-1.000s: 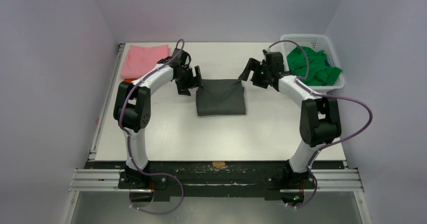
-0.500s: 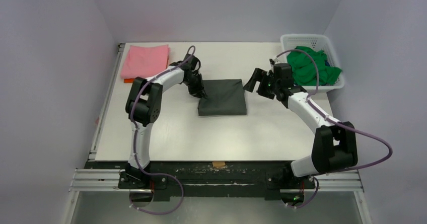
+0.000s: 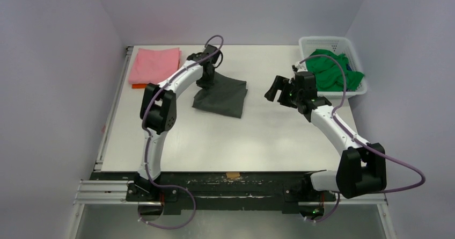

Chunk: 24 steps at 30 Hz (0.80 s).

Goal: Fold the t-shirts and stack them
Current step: Put the neatly folded tshirt into the corner of the board with the left arm

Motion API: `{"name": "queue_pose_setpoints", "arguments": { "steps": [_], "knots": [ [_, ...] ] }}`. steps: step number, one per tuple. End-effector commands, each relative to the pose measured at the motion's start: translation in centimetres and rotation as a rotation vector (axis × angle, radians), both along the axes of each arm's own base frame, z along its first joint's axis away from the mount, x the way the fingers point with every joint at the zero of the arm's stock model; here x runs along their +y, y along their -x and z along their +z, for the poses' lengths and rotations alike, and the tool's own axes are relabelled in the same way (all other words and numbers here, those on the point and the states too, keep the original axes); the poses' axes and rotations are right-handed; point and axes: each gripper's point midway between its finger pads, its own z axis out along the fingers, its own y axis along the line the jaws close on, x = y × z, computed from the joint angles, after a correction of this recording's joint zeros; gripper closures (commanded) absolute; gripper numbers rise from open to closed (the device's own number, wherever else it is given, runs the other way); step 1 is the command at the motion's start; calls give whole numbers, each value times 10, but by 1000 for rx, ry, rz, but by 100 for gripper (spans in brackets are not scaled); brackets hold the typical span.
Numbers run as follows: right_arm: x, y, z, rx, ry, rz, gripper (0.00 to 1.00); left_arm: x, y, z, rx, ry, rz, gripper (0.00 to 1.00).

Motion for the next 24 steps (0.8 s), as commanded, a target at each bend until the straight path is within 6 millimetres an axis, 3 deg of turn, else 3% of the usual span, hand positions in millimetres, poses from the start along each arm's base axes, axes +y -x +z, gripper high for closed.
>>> {"name": "queue_pose_setpoints", "arguments": {
  "steps": [1, 5, 13, 24],
  "knots": [
    [-9, -4, 11, -69, 41, -19, 16, 64, -45, 75, -211, -251, -60, 100],
    [-12, -5, 10, -74, 56, -33, 16, 105, -65, 97, -255, -405, -58, 100],
    [-15, -10, 1, -47, 79, -48, 16, 156, -89, 151, -341, -608, -74, 100],
    [-21, -13, -4, -18, 106, -77, 16, 184, -95, 227, -462, -629, -67, 100]
  ]
}}
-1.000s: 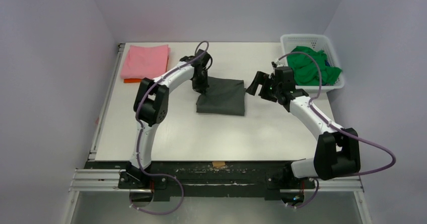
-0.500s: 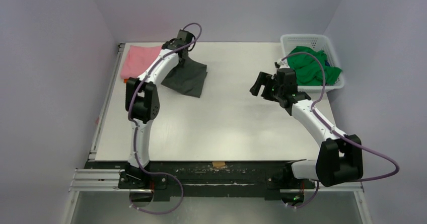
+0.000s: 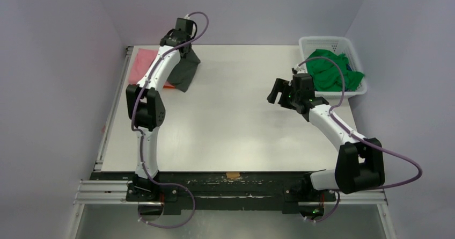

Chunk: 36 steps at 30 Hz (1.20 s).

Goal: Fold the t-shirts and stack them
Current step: Put the neatly folded tshirt into the corner of the board with the left arm

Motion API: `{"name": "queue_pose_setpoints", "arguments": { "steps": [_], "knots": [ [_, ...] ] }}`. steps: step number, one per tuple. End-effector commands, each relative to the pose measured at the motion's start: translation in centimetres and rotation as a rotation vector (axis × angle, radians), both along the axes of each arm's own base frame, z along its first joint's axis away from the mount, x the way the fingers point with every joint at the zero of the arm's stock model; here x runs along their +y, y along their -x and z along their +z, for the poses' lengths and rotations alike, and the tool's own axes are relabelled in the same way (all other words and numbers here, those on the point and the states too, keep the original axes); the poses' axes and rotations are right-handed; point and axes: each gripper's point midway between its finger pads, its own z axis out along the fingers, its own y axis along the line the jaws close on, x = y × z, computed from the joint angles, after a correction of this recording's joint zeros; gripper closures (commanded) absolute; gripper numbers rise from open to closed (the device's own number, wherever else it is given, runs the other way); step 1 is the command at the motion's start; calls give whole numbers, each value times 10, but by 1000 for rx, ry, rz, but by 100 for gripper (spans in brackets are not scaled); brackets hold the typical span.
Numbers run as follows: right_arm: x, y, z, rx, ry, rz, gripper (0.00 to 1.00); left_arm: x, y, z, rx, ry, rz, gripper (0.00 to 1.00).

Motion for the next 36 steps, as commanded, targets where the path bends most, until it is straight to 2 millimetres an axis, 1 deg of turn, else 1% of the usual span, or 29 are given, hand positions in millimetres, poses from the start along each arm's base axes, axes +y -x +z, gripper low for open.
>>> {"name": "queue_pose_setpoints", "arguments": {
  "steps": [1, 5, 10, 12, 15, 18, 20, 23, 26, 29, 30, 31, 33, 36],
  "knots": [
    [-5, -12, 16, -46, 27, -21, 16, 20, 4, 93, -180, 5, 9, 100],
    [-6, -11, 12, -18, 42, -18, 16, 26, 15, 106, -186, 7, 28, 100],
    [-6, -11, 9, -3, 45, -19, 16, 36, 20, 117, -205, 22, 61, 100],
    [-7, -10, 9, -3, 48, -23, 16, 41, 20, 118, -210, 48, 77, 100],
    [-9, -11, 8, -1, 54, -29, 16, 49, 16, 114, -214, 101, 96, 100],
    [-8, -12, 5, 7, 55, -29, 16, 62, 11, 99, -200, 175, 121, 100],
    [-8, -13, 3, 16, 57, -28, 16, 68, 7, 83, -176, 228, 123, 100],
    [-8, -13, 0, 25, 59, -30, 16, 73, -4, 53, -138, 299, 116, 100],
    [-8, -14, -2, 33, 61, -31, 16, 86, -13, 29, -115, 313, 154, 100],
    [-8, -15, -5, 43, 65, -31, 16, 98, -18, 8, -97, 325, 190, 100],
    [-8, -15, -5, 46, 64, -32, 16, 98, -20, 3, -95, 329, 192, 100],
    [-8, -15, -5, 47, 62, -33, 16, 114, -20, 0, -98, 329, 219, 100],
    [-8, -15, -7, 51, 62, -33, 16, 125, -24, -4, -112, 332, 241, 100],
    [-8, -15, -7, 48, 60, -35, 16, 136, -28, -8, -128, 337, 253, 100]
  ]
}}
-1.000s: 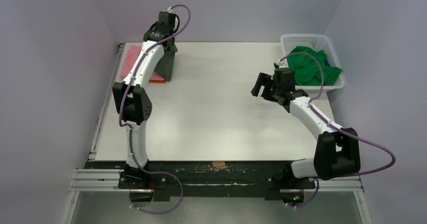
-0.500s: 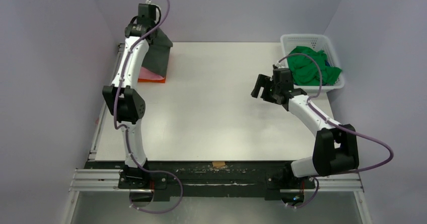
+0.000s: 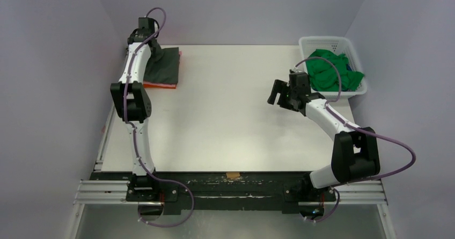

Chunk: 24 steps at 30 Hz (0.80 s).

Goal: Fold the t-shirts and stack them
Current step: Put the neatly folded tshirt into the corner of the board with the left arm, then reset both arms

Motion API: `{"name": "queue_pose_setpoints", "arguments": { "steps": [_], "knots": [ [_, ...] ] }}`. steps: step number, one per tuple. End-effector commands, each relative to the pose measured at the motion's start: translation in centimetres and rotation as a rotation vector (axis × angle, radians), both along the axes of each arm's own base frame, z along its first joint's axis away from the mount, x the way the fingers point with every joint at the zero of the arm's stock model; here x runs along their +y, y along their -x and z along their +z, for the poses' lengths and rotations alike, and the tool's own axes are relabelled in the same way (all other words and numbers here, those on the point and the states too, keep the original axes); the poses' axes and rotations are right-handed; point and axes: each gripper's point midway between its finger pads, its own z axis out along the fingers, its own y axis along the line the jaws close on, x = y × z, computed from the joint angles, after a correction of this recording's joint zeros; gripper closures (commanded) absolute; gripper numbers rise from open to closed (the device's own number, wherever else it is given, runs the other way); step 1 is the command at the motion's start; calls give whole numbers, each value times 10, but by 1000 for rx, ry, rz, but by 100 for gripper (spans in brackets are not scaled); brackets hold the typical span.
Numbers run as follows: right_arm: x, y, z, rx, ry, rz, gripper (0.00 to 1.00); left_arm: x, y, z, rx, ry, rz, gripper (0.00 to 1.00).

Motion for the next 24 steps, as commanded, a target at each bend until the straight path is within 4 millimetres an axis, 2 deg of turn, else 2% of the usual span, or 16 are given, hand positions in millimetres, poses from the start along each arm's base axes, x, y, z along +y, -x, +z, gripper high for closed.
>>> {"name": "queue_pose_setpoints", "arguments": {
  "steps": [1, 7, 9, 10, 11, 12, 13, 14, 15, 17, 20, 24],
  "knots": [
    [-1, -13, 19, -59, 5, -5, 16, 22, -18, 32, -149, 28, 45, 100],
    [-4, -15, 22, -69, 19, -23, 16, 45, -24, 29, -185, 27, 107, 96],
    [-5, -15, 22, -69, 21, -28, 16, 52, -27, 31, -207, 39, 129, 90],
    [-5, -15, 23, -70, 20, -29, 16, 57, -27, 32, -219, 40, 150, 84],
    [-5, -14, 23, -69, 20, -29, 16, 60, -28, 33, -228, 41, 166, 75],
    [-5, -15, 23, -69, 20, -29, 16, 62, -28, 35, -236, 45, 173, 57],
    [-5, -14, 24, -68, 20, -29, 16, 63, -27, 37, -243, 47, 183, 28],
    [-5, -15, 24, -69, 21, -29, 16, 65, -27, 40, -251, 46, 192, 6],
    [-6, -14, 25, -71, 20, -30, 16, 66, -26, 43, -259, 42, 201, 1],
    [-5, -13, 26, -73, 20, -30, 16, 72, -21, 52, -283, 27, 250, 0],
    [-7, -10, 28, -79, 19, -36, 15, 70, -14, 67, -313, 50, 277, 0],
    [-11, -4, 35, -95, 19, -60, 15, 44, -7, 81, -333, 195, 229, 0]
  ]
}}
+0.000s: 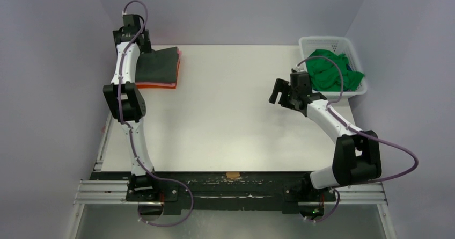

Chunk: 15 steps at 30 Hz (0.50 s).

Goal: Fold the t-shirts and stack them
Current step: Reset both arms

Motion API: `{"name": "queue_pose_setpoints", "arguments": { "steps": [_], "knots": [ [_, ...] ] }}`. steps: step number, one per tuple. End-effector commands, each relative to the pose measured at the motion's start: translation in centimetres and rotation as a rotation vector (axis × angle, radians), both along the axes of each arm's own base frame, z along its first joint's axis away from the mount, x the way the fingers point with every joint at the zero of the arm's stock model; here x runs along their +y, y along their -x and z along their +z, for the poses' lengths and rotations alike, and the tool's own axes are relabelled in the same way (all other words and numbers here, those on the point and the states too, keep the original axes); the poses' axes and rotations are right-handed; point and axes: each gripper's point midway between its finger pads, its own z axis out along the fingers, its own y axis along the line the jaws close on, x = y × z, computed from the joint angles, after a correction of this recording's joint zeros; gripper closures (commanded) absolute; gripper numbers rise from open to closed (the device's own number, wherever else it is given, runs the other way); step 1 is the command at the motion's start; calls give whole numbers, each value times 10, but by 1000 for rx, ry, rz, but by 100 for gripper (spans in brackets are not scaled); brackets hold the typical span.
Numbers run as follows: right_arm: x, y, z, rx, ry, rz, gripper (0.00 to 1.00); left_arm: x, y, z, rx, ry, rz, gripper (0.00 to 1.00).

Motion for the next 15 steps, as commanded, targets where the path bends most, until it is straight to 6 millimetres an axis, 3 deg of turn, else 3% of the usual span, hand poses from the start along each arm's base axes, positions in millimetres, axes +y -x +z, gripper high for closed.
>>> {"name": "queue_pose_setpoints", "arguments": {
  "steps": [1, 4, 8, 11, 13, 15],
  "knots": [
    [-8, 0, 31, -87, 6, -45, 15, -26, 8, 69, -174, 152, -32, 0],
    [-18, 11, 40, -111, 20, -89, 14, -52, 17, 81, -199, 292, -82, 0],
    [-31, 26, 52, -153, 35, -149, 13, -113, 42, 95, -212, 568, -219, 0],
    [-36, 36, 57, -180, 32, -171, 12, -156, 81, 115, -284, 696, -308, 0],
    [-39, 44, 59, -195, 28, -182, 12, -184, 116, 112, -323, 727, -354, 0],
    [-41, 51, 59, -205, 23, -183, 11, -214, 159, 95, -323, 740, -405, 0]
  ]
}}
